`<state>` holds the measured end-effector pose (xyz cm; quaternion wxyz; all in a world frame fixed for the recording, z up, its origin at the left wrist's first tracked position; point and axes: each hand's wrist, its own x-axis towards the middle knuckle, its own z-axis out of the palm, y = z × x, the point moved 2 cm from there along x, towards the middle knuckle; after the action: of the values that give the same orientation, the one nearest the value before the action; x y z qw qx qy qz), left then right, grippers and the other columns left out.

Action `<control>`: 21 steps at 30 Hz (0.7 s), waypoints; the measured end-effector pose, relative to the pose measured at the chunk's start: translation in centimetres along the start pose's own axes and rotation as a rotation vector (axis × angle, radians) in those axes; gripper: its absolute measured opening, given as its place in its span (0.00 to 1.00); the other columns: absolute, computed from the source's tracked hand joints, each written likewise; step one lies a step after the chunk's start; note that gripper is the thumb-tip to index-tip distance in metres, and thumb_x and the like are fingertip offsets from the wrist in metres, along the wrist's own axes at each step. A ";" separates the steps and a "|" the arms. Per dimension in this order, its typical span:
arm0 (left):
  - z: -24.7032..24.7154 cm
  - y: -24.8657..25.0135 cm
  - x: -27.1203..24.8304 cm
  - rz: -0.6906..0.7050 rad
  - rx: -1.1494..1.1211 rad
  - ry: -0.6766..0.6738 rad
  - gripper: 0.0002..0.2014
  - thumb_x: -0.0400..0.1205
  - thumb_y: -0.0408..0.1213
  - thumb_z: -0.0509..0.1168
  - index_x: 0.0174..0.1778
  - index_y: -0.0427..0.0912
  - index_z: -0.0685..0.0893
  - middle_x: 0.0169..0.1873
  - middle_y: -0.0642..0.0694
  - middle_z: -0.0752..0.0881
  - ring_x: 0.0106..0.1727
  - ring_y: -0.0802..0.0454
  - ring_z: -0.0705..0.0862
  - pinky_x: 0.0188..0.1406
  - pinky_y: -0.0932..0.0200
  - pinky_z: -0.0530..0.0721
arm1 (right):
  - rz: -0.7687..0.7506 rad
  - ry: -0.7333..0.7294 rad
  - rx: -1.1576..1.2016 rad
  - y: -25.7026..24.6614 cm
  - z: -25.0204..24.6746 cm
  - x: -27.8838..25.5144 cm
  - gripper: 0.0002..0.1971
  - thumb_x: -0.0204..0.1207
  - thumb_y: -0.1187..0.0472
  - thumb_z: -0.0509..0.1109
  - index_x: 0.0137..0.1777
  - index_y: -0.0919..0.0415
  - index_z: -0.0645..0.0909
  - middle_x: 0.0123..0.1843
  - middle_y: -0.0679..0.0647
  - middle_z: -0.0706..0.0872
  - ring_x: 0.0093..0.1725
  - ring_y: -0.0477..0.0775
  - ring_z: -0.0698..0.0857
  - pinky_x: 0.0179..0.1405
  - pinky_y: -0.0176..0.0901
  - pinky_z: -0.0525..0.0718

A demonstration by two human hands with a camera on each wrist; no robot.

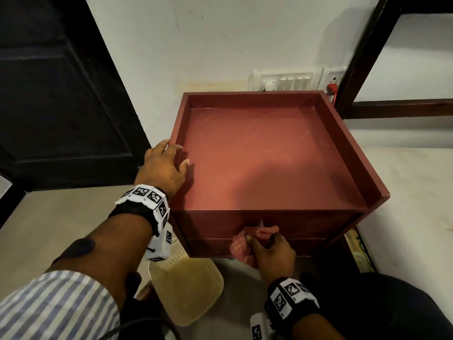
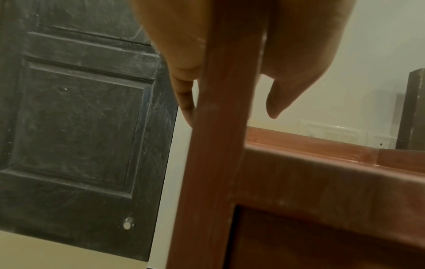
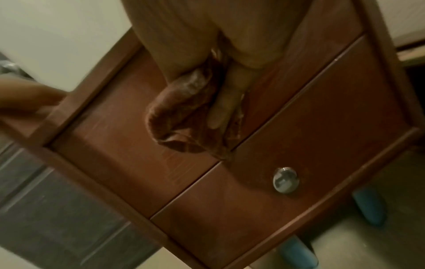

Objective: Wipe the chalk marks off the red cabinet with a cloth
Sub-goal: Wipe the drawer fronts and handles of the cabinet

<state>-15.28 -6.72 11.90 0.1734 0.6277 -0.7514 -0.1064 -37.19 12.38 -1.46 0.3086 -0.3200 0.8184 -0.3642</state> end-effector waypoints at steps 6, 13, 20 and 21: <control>0.0 -0.2 0.1 0.001 0.007 -0.001 0.22 0.87 0.48 0.66 0.78 0.48 0.80 0.83 0.45 0.73 0.82 0.36 0.70 0.77 0.32 0.78 | -0.134 -0.048 -0.377 -1.3 -1.3 -1.6 0.31 0.80 0.44 0.67 0.79 0.59 0.68 0.56 0.60 0.88 0.56 0.63 0.87 0.50 0.48 0.82; -0.1 -0.1 0.0 -0.005 -0.020 0.014 0.21 0.87 0.47 0.67 0.77 0.48 0.82 0.83 0.44 0.74 0.82 0.36 0.70 0.78 0.35 0.78 | -0.224 -0.039 -0.480 -1.5 -2.9 -2.2 0.31 0.77 0.40 0.67 0.80 0.44 0.69 0.65 0.52 0.85 0.61 0.59 0.86 0.53 0.49 0.83; -0.2 0.1 -0.1 -0.009 0.003 -0.001 0.21 0.87 0.46 0.66 0.77 0.49 0.81 0.83 0.45 0.74 0.83 0.37 0.70 0.79 0.37 0.77 | -0.308 -0.090 -0.689 -4.2 -2.8 -2.8 0.29 0.79 0.46 0.63 0.81 0.46 0.66 0.67 0.55 0.74 0.65 0.60 0.80 0.53 0.51 0.83; -0.3 0.2 -0.1 -0.009 0.003 0.002 0.21 0.87 0.46 0.66 0.77 0.49 0.81 0.82 0.45 0.74 0.83 0.38 0.69 0.79 0.37 0.77 | -0.327 -0.101 -0.757 -4.6 -2.7 -2.7 0.28 0.80 0.49 0.62 0.80 0.50 0.65 0.68 0.57 0.75 0.65 0.61 0.80 0.53 0.52 0.83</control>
<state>-15.31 -6.55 12.20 0.1725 0.6317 -0.7484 -0.1053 -36.14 13.02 4.39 0.1471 -0.5542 0.8167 -0.0653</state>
